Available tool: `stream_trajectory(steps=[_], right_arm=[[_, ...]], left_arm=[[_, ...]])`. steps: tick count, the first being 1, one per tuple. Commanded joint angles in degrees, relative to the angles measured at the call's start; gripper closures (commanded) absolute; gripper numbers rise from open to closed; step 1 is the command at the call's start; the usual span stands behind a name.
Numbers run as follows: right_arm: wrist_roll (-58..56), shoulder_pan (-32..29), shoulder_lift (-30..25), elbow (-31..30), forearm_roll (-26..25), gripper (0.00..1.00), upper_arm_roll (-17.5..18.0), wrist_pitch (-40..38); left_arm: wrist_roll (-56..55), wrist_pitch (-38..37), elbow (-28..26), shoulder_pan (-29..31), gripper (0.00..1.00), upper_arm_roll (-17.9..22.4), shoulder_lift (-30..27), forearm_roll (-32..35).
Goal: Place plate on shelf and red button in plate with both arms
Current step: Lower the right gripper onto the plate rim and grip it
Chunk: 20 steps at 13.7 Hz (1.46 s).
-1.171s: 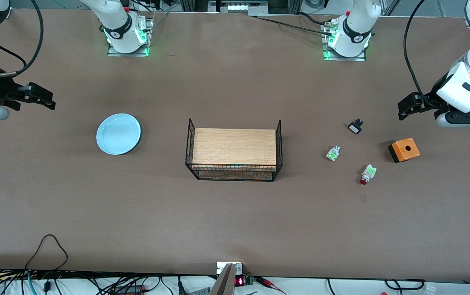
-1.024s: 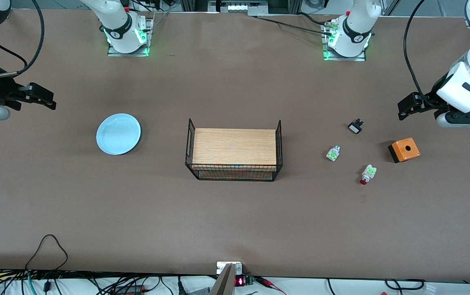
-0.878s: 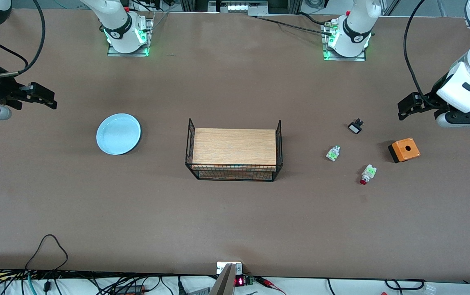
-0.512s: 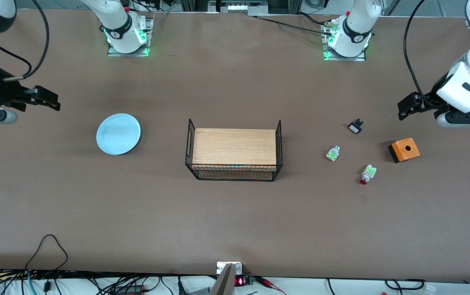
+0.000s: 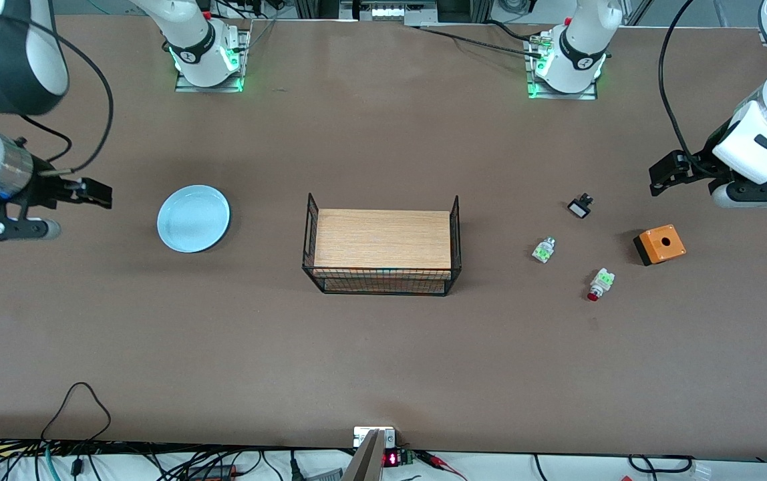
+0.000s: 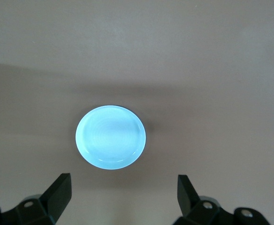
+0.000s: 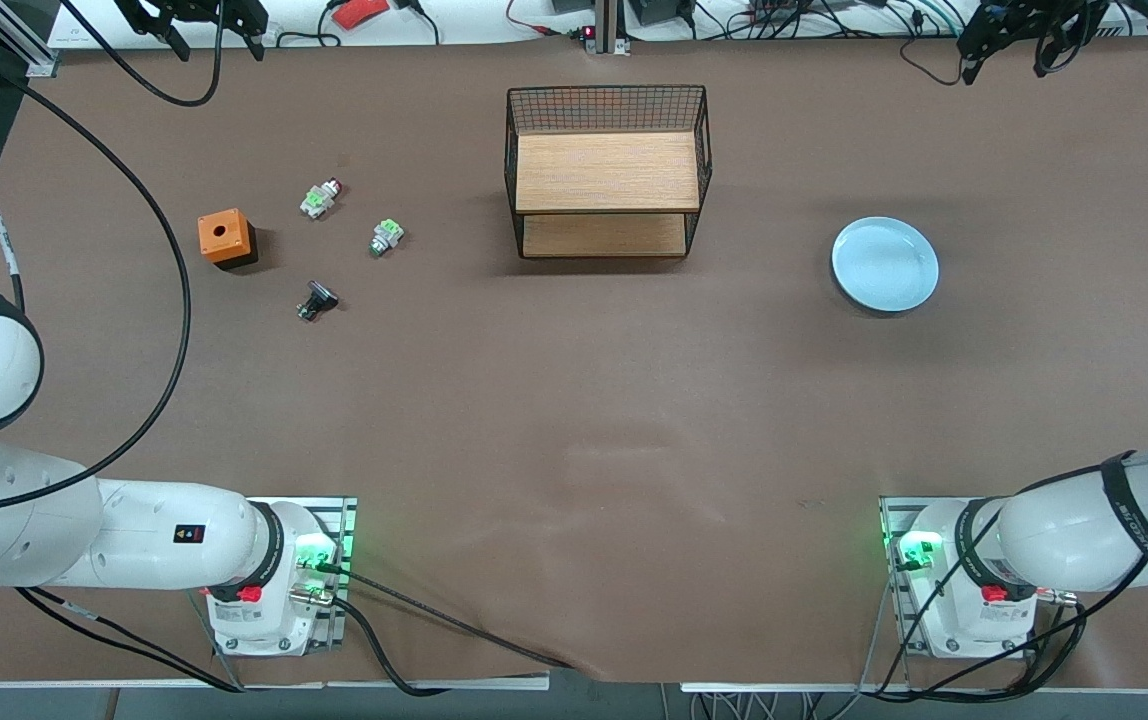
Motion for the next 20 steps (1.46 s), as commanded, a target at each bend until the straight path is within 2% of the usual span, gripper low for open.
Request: stream_trajectory(steps=[1,2,6,9,13,15,17,18,20], right_arm=[[0.91,0.65,0.85,-4.31,-1.47,0.00,0.02,4.85],[0.73,0.12,0.94,-6.51,-1.39,0.00,0.02,6.52],[0.03,-2.59,0.77,-21.27,-1.39,0.00,0.02,21.37],[-1.28,-5.59,1.90,-28.57,-1.21,0.00,0.11,28.92],[-3.13,-6.82,5.32,-35.17,-1.21,0.00,0.11,39.12],[-3.57,-7.70,7.87,-37.11,-1.30,0.00,0.11,45.01],[-3.93,-7.62,9.02,-37.21,-1.30,0.00,0.11,47.05],[-3.93,-7.62,9.11,-37.21,-1.39,0.02,0.11,47.58],[-3.93,-7.53,10.08,-37.21,-1.39,0.27,0.11,48.11]], left_arm=[[0.49,-1.46,2.08,0.24,0.00,-0.13,0.97,-0.76],[0.49,-1.46,2.08,0.24,0.00,-0.14,0.97,-0.76],[0.49,-1.46,2.08,0.24,0.00,-0.13,0.97,-0.76],[0.58,-1.46,2.08,0.24,0.00,-0.05,0.97,-0.76],[0.58,-1.46,2.08,0.33,0.00,-0.05,0.97,-0.76],[0.58,-1.46,1.99,0.33,0.00,-0.05,0.97,-0.76],[0.58,-1.46,2.08,0.33,0.00,-0.13,0.97,-0.76],[0.58,-1.46,1.99,0.33,0.00,-0.05,0.97,-0.76],[0.58,-1.46,1.99,0.33,0.00,-0.13,0.97,-0.76]])
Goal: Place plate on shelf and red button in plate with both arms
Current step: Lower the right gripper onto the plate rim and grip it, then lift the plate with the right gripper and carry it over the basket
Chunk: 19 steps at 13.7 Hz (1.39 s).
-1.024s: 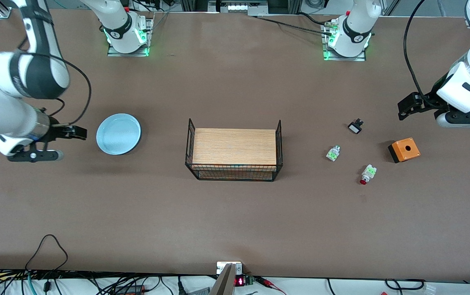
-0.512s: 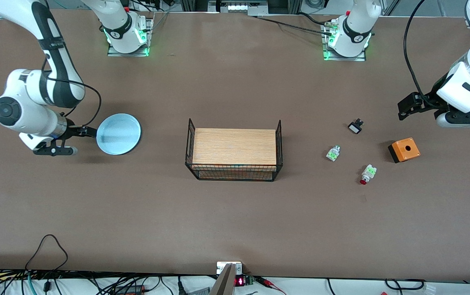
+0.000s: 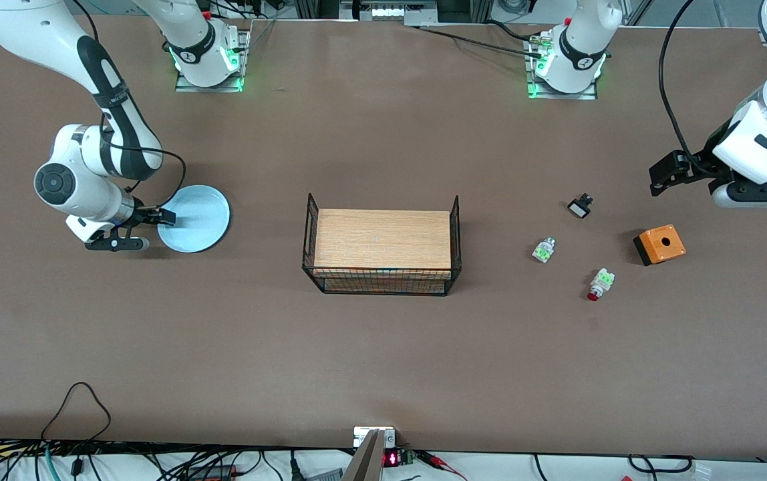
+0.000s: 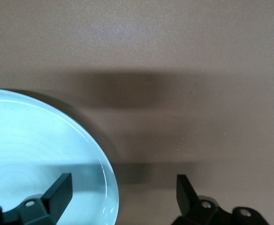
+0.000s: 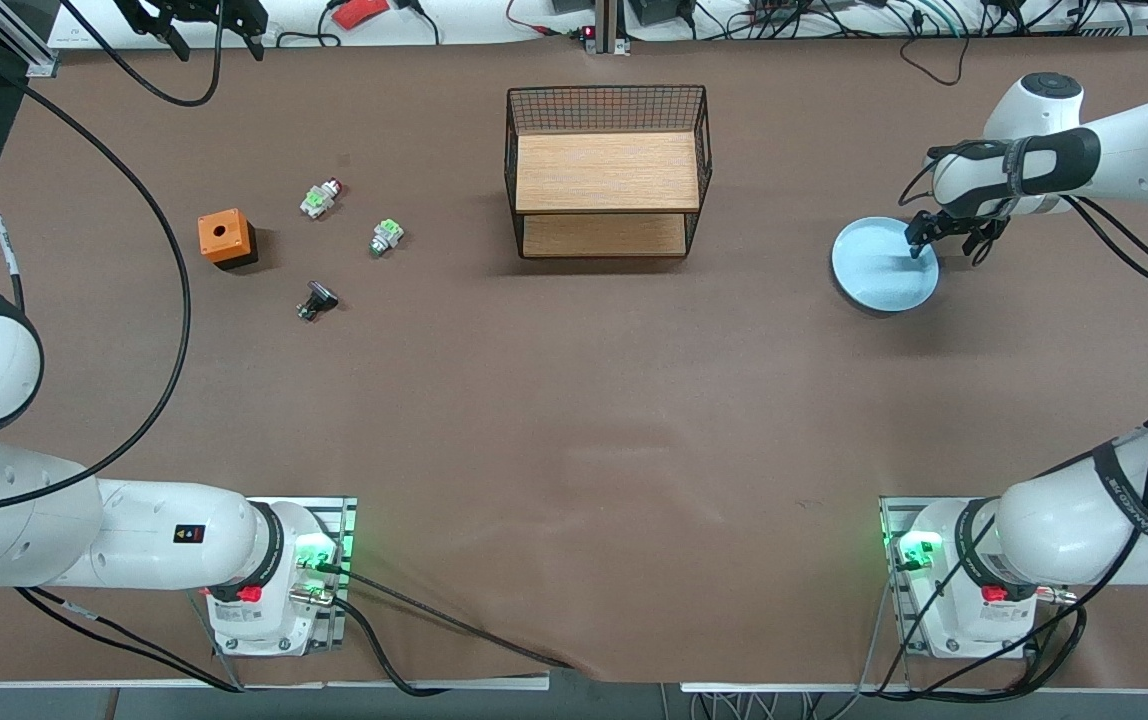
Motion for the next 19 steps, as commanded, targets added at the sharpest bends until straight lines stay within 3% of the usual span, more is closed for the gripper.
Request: stream_trajectory(steps=[1,4,5,10,14,19], right_arm=[[-0.73,-0.71,0.26,-0.34,-0.81,0.46,0.58,1.07],[-3.10,-0.54,0.52,-0.51,-0.81,0.92,0.58,0.46],[-3.10,-0.54,1.05,-0.51,-0.81,1.00,0.58,0.37],[-2.75,-0.54,0.44,-0.16,-0.28,1.00,0.67,-3.04],[-0.91,-0.54,-6.14,4.57,3.32,1.00,2.95,-17.16],[4.01,0.34,-9.67,19.06,7.45,1.00,4.71,-39.24]], left_arm=[[0.58,-1.46,1.98,0.32,0.00,-0.06,1.05,-0.76],[0.58,-1.46,1.98,0.32,0.00,-0.06,0.97,-0.76],[0.58,-1.46,1.98,0.32,0.00,-0.06,1.05,-0.76],[0.58,-1.46,1.98,0.32,0.00,-0.06,1.05,-0.76],[0.58,-1.46,2.07,0.32,0.00,-0.06,1.05,-0.68],[0.49,-1.37,2.07,0.32,0.00,-0.06,1.40,-0.68]])
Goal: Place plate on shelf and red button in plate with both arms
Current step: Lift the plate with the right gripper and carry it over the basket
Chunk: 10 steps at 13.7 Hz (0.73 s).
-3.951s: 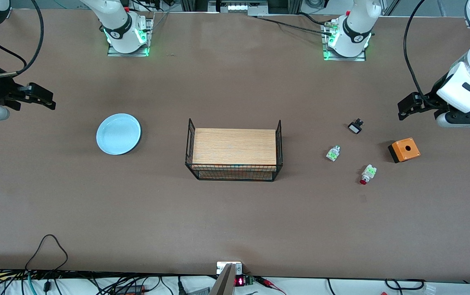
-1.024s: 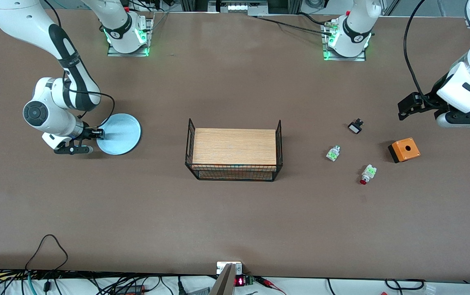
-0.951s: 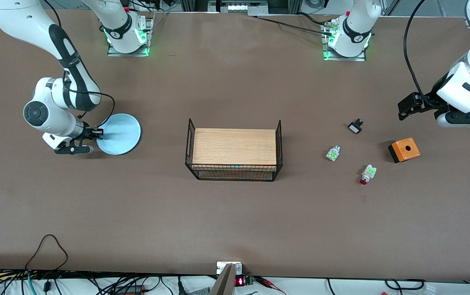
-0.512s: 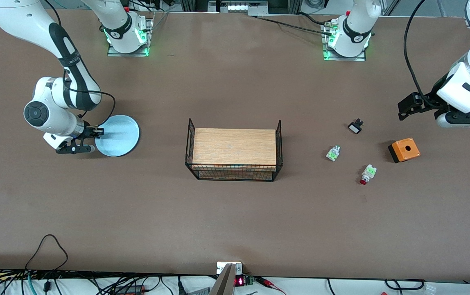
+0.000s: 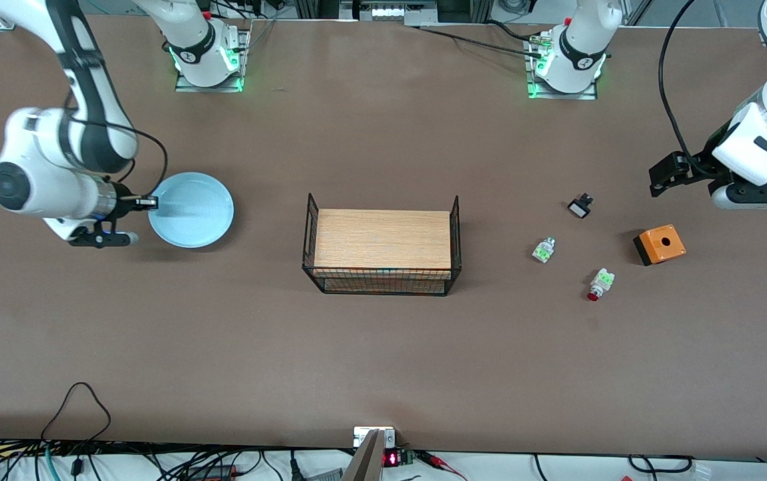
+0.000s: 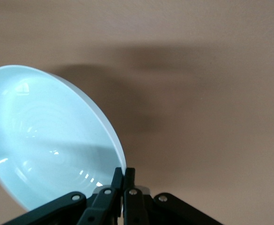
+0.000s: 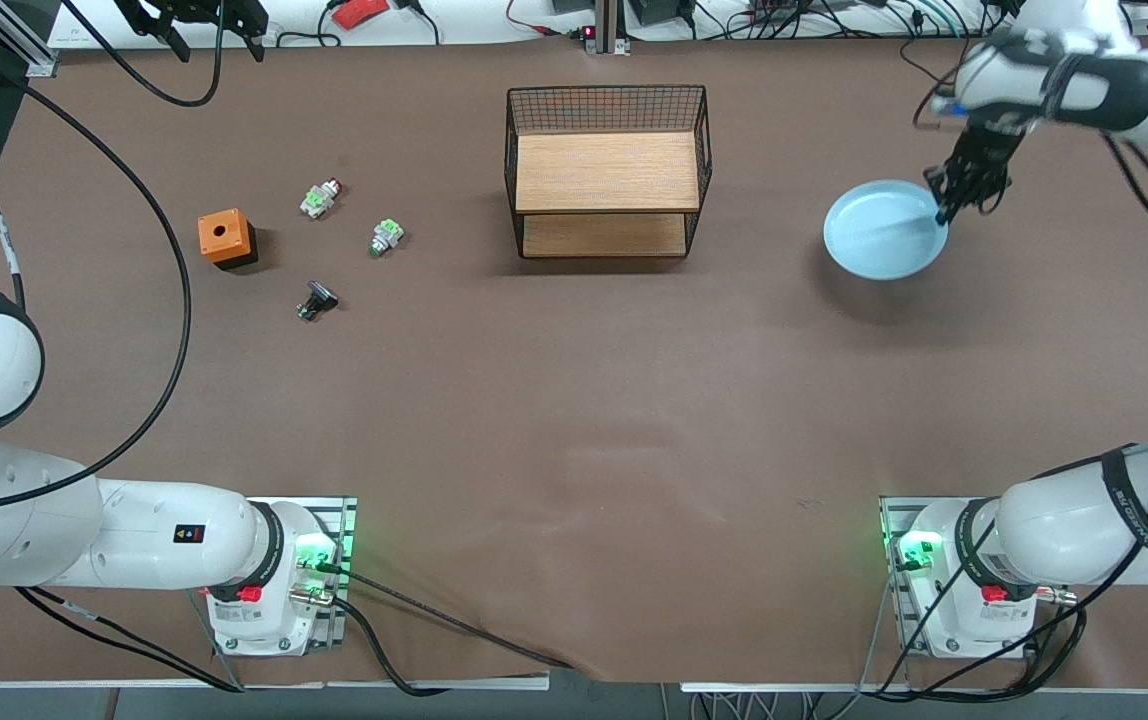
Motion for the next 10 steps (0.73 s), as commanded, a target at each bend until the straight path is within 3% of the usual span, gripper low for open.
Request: stream_trajectory(steps=[1,4,10], right_arm=[[3.38,0.52,-0.81,7.05,1.43,1.00,0.71,-8.82],[8.99,1.92,-1.95,12.85,6.51,1.00,0.71,-15.50],[34.02,8.95,-4.24,22.53,15.66,1.00,0.71,-23.34]], left_arm=[[0.49,-1.37,2.07,0.21,0.00,-0.10,1.12,-0.68],[0.49,-1.37,2.07,0.30,0.00,-0.10,1.12,-0.68],[0.49,-1.37,2.07,0.30,0.00,-0.10,1.12,-0.68]])
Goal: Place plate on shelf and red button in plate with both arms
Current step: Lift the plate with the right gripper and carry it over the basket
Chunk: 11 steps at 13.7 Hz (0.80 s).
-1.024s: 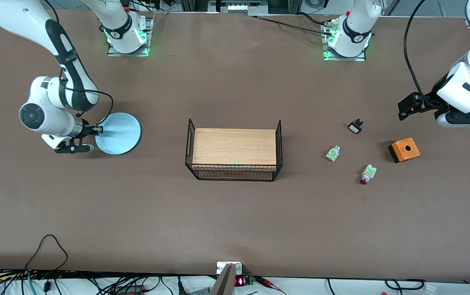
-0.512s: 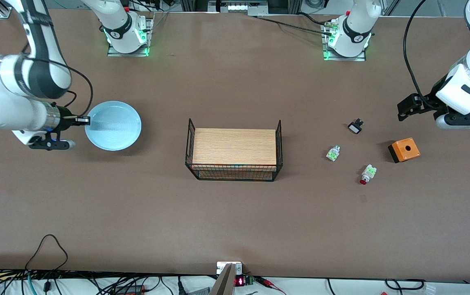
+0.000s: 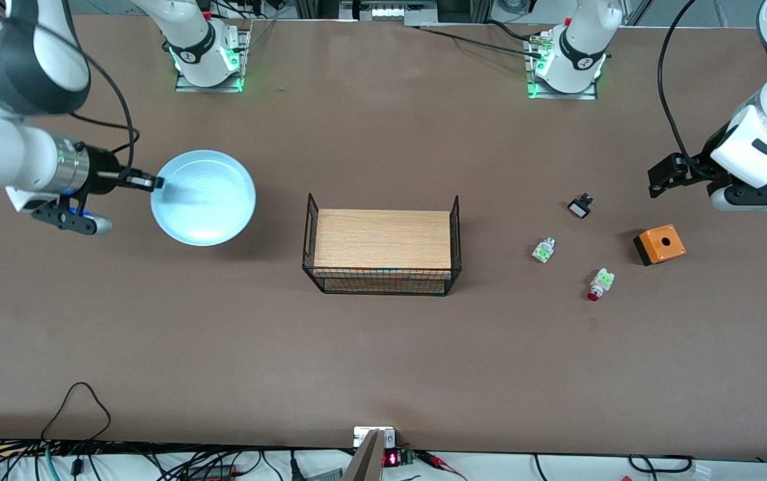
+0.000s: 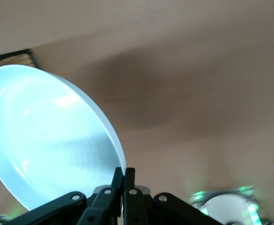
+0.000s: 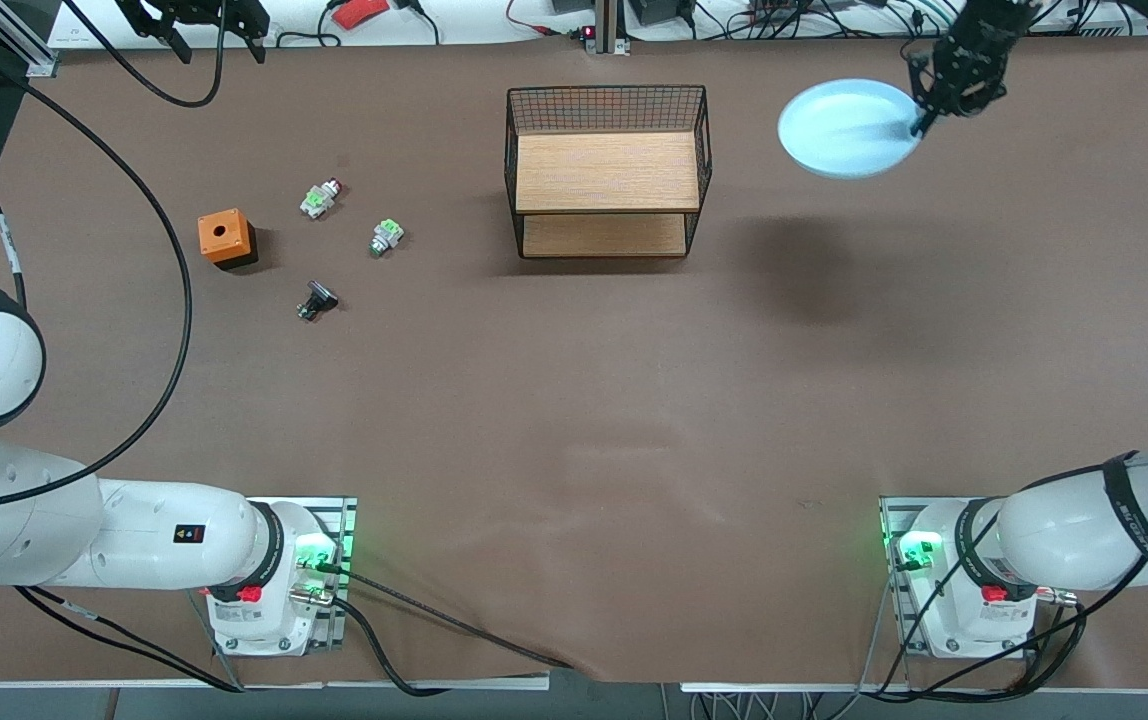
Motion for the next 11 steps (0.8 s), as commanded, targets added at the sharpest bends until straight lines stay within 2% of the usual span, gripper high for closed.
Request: stream_trajectory(steps=[1,5,8,11], right_arm=[[12.53,4.21,-0.32,4.35,3.95,1.00,-0.20,-2.20],[31.42,10.28,0.21,6.55,7.99,1.00,-0.20,-1.24],[42.17,15.90,2.31,9.10,8.00,1.00,-0.20,1.74],[48.24,19.95,5.30,11.56,7.91,1.00,-0.20,6.05]], left_arm=[[0.49,-1.37,2.06,0.21,0.00,-0.10,0.89,-0.68],[0.49,-1.37,2.06,0.21,0.00,-0.10,0.89,-0.68],[0.49,-1.37,2.06,0.21,0.00,-0.10,0.89,-0.68],[0.49,-1.37,2.06,0.21,0.00,-0.10,0.89,-0.68]])
